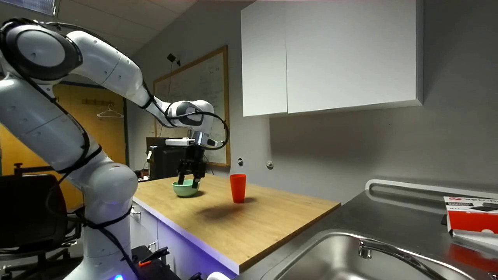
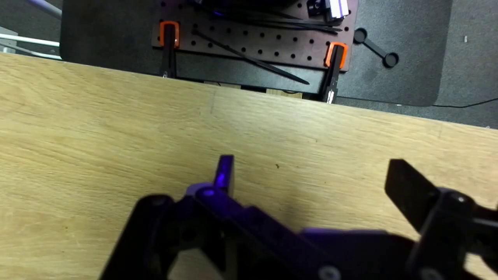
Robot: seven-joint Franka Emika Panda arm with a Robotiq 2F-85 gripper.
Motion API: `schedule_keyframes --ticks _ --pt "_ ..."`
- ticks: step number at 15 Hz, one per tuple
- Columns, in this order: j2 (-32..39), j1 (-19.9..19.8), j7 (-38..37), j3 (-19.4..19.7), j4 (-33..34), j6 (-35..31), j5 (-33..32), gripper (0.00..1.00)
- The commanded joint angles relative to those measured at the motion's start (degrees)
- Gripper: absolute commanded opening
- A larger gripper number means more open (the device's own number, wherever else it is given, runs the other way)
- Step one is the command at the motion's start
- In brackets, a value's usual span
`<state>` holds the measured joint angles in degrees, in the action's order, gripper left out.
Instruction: Pour the contents in the orange cup into the mint green bowl
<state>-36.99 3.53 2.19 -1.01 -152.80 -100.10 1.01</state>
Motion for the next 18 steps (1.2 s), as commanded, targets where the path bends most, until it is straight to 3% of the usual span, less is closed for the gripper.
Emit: schedule_keyframes --ticks 1,11,18 --pt "0.01 -0.18 0.07 -0.18 0.12 0.17 0.09 1.0" --pt "1.94 -0.49 -0.2 0.03 1.77 -0.9 0.28 1.0" --pt "9.21 -1.33 -1.45 -0.01 9.48 -8.17 0.04 1.0"
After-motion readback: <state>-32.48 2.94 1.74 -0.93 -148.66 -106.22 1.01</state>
